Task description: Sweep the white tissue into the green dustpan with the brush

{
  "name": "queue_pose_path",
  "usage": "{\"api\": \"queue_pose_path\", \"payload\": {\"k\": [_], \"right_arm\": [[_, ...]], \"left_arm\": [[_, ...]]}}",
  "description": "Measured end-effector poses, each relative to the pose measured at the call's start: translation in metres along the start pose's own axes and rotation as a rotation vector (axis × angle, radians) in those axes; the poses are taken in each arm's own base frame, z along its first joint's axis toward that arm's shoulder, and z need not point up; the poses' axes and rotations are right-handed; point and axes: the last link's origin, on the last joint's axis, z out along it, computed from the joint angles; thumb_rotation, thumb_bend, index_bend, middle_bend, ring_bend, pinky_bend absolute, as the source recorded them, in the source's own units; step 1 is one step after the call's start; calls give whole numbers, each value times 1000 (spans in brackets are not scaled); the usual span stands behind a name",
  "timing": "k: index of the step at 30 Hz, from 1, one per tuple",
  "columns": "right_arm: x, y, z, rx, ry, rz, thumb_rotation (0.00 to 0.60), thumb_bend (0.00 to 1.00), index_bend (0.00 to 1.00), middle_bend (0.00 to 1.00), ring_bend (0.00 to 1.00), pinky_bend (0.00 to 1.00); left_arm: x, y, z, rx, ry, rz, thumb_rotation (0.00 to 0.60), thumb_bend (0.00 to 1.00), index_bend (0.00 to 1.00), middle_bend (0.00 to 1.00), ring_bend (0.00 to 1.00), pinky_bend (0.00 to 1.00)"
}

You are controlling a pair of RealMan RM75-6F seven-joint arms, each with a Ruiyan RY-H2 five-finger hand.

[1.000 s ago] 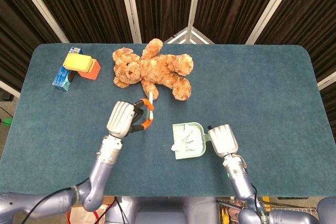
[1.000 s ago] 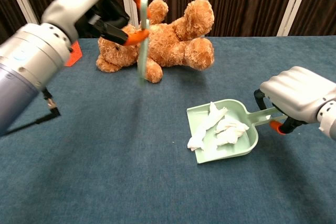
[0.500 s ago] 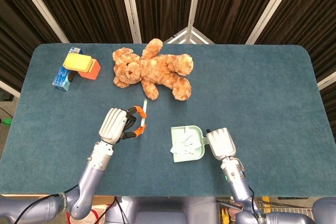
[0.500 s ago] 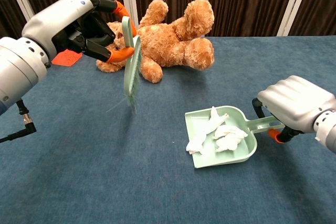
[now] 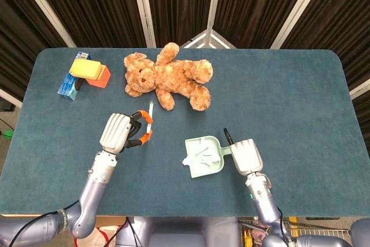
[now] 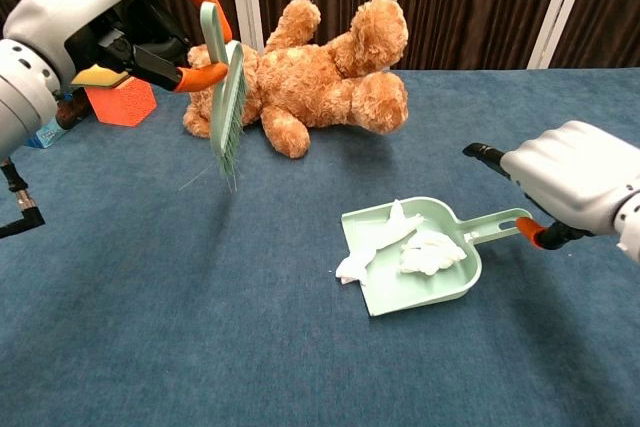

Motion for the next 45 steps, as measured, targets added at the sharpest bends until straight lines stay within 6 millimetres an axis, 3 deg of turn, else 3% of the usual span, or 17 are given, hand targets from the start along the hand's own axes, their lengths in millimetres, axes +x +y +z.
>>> {"api": "queue_pose_path", "payload": {"k": [6,13,15,17,19,24,27,34,38,39,40,43,45], "right_arm": [[4,17,-4,-29,13,18,600,465,0,860,873,887],[12,33,-8,-50,42,13,600,464,0,860,873,887],[13,37,-9,-56,45,15,600,465,0,860,873,887],[15,41,-10,-64,46,19,600,464,0,860,873,887],[17,44,-12,-69,47,28,600,465,0,860,873,887],[19,50,-17,-78,52,34,600,465,0,860,872,886],[20,54,-19,-84,55,37,600,465,0,860,869,887],[24,66,-23,-107,68,54,600,464,0,851,826,845],[25,75,-26,-119,80,74,600,464,0,755,724,745],[24,77,-26,-123,83,82,600,464,0,691,658,672],[24,80,-27,-127,86,95,600,464,0,620,579,589],[22,86,-30,-135,92,138,600,447,0,287,201,240],[20,91,-33,-135,99,190,600,425,0,134,67,129]], "left_arm": [[3,-6,-3,-1,-66,161,600,582,770,1000,1000,1000],[7,-20,-8,28,-202,566,600,606,771,1000,1000,1000],[8,-23,-10,34,-236,691,600,594,730,1000,1000,1000],[11,-28,-12,41,-276,829,600,505,616,987,999,1000],[13,-33,-15,53,-321,938,600,315,410,912,972,1000],[18,-38,-26,107,-425,1008,600,53,38,642,825,953],[21,-35,-28,117,-426,986,600,1,0,487,737,853],[35,-28,-31,114,-341,851,600,0,0,263,518,632],[50,-33,-41,132,-306,772,600,0,0,147,358,473],[53,-35,-44,139,-300,757,600,0,0,121,316,438],[58,-38,-49,149,-293,736,600,0,0,79,245,376],[70,-46,-63,172,-280,682,600,0,0,4,71,189],[76,-51,-72,183,-273,647,600,0,0,0,11,96]]}}
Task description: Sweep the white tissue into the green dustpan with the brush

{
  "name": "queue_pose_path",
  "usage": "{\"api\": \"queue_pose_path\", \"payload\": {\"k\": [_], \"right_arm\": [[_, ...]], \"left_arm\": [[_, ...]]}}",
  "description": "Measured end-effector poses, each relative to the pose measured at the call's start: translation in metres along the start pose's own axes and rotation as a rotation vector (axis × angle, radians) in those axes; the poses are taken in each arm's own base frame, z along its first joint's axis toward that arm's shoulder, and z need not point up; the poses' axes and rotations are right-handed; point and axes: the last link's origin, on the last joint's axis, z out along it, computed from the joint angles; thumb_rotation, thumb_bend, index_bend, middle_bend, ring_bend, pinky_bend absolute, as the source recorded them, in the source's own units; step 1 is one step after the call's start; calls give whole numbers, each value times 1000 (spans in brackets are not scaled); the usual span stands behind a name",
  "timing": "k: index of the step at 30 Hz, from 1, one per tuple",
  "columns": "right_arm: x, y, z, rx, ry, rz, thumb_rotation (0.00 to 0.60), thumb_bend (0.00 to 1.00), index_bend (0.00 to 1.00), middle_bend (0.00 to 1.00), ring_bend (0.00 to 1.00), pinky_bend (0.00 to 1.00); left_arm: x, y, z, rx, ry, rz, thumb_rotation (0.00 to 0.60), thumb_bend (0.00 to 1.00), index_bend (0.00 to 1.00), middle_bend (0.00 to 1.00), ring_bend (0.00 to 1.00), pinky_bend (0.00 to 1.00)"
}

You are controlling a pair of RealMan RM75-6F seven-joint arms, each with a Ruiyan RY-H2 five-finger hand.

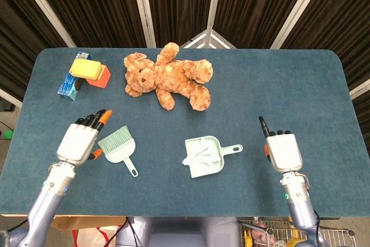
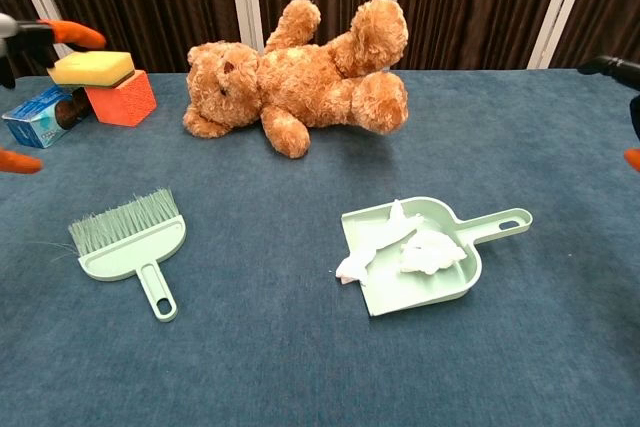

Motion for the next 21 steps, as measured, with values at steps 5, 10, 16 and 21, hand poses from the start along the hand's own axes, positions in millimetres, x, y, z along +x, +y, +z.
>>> {"api": "queue_pose_path", "payload": {"k": [5,10,16,21], "right_arm": [[1,16,-18,1,-1,114,600,413,0,0,0,26],[5,40,-50,5,6,134,600,413,0,0,0,0],[5,75,-91,-19,29,161,600,413,0,0,0,0],[4,105,-120,-56,26,187,600,413,0,0,0,0]], "left_arm": [[-3,-25,-37,9,5,-91,600,0,0,0,0,42],[-10,-51,-93,75,-17,-158,600,0,0,0,0,17],[-16,-72,-137,135,31,-180,600,0,0,0,0,0],[-26,-93,-155,150,50,-127,600,0,0,0,0,0]]}}
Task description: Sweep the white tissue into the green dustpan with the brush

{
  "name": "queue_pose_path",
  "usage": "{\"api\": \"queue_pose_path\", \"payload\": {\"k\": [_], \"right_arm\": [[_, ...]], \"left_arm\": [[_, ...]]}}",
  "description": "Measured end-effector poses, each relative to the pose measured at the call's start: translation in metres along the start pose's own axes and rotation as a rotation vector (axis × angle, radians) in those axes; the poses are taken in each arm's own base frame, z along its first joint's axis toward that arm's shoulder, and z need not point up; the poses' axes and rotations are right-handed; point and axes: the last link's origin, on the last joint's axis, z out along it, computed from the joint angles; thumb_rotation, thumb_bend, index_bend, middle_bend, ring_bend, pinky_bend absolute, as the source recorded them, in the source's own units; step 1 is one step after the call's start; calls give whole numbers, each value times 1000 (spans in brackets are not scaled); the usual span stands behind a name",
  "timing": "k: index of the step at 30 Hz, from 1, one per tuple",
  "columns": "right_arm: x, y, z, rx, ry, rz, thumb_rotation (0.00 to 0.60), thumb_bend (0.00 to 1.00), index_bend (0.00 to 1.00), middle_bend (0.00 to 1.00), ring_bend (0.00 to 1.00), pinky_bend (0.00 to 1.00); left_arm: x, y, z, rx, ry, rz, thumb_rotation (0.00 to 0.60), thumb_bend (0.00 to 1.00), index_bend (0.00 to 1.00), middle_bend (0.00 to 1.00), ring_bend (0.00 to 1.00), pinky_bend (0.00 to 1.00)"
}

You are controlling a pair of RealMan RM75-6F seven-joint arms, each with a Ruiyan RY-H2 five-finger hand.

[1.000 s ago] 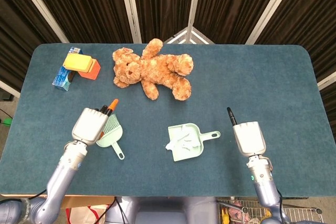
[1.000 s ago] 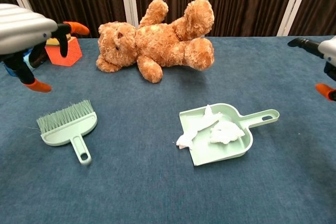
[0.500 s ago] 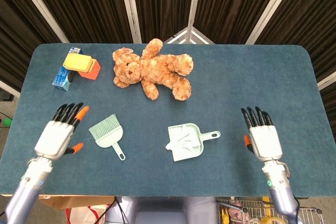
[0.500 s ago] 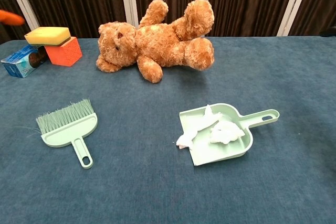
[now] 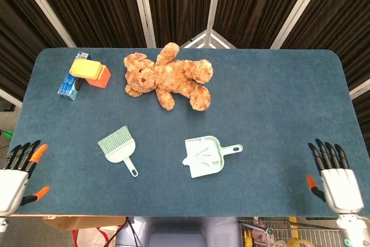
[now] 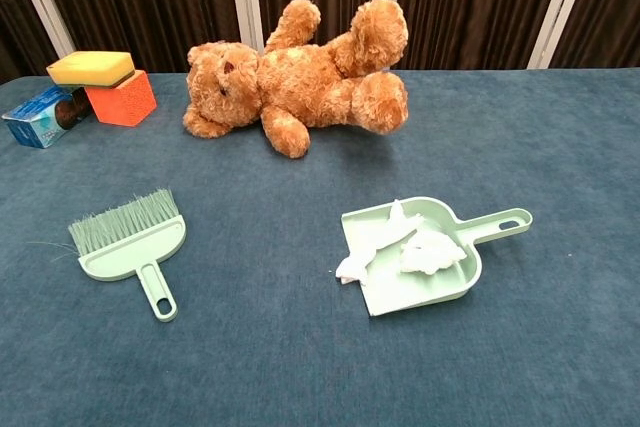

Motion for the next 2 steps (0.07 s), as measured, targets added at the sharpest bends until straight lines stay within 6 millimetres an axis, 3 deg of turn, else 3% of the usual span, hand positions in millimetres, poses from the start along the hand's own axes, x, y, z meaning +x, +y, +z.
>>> {"api": "queue_pose_path", "payload": {"k": [2], "right_arm": [[4,10,-9,-8,9,0,600,413,0,0,0,0]], "left_arm": [[1,-5,-4,-2,31,9,600,0,0,0,0,0]]}}
